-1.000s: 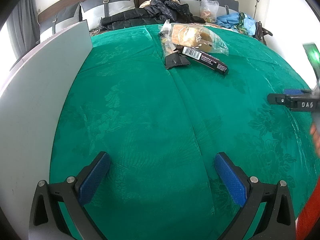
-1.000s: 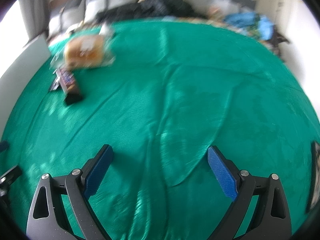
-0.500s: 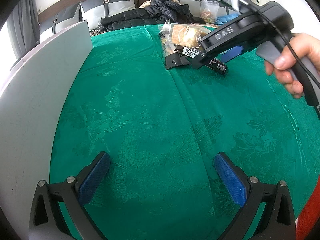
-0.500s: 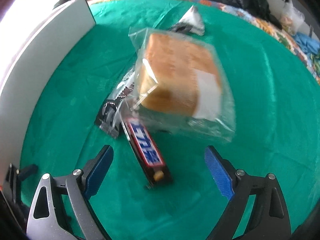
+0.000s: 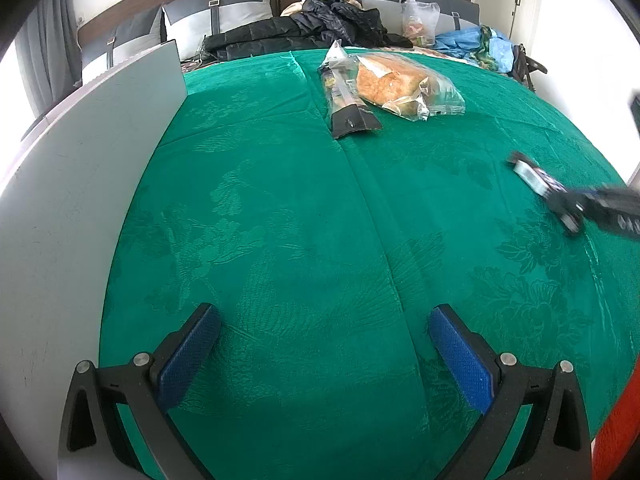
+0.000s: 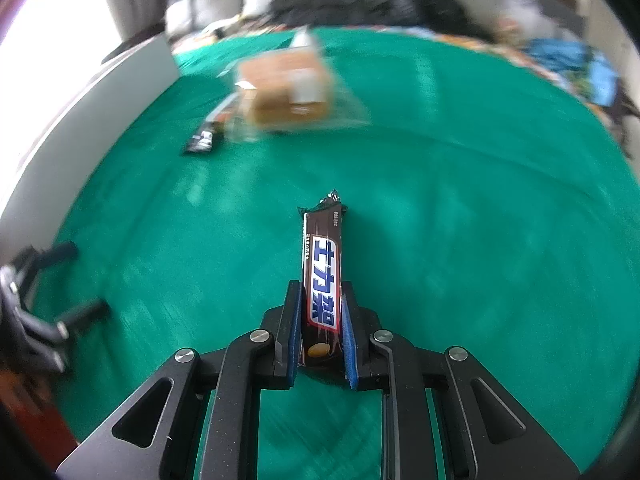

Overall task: Organize snacks
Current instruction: 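Grasp the chocolate bar with the right tool, lift and set it down, then grasp the clear stick snack with the left tool and lift it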

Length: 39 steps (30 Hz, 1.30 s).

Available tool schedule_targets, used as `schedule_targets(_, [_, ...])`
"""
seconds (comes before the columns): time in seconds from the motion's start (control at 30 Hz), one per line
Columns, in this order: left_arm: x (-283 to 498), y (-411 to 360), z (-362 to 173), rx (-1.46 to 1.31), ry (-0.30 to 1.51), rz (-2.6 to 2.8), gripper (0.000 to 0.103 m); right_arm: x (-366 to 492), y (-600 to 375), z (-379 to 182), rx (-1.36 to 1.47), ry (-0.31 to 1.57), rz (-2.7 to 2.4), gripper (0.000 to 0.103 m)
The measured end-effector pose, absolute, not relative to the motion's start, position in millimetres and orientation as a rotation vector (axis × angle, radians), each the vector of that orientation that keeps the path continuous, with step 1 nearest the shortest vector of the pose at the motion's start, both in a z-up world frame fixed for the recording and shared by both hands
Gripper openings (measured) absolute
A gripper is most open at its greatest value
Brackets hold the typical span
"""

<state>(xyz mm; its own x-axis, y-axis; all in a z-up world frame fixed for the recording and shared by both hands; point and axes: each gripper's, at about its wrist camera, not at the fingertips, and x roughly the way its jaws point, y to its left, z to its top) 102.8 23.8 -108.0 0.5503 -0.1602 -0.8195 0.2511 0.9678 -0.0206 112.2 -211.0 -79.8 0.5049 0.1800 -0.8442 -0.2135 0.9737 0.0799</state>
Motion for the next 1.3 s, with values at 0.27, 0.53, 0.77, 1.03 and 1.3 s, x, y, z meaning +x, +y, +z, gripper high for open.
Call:
schedule_targets(0.27, [111.2, 21.7, -105.9, 0.12, 1.013, -0.257, 0.103, 84.8, -223.9, -86.6, -0.007, 0.885, 0.177, 0.06])
schedule_targets(0.53, [215.9, -2.5, -76.2, 0.043, 1.036, -0.263, 0.102, 83.6, -218.0, -86.5, -0.042, 0.883, 0.175, 0.064])
schedule_targets(0.77, [301.6, -33.5, -93.7, 0.071, 1.097, -0.207, 0.056, 82.4, -215.3, -87.5, -0.065, 0.885, 0.165, 0.064])
schedule_targets(1.03, [241.1, -16.8, -94.5, 0.113, 1.038, -0.231, 0.028, 84.3, -214.8, -87.1, -0.066, 0.886, 0.155, 0.064])
schedule_targets(1.3, [89.5, 47.3, -100.8, 0.062, 1.121, -0.204, 0.103, 85.5, -213.4, -86.6, -0.071, 0.887, 0.15, 0.064])
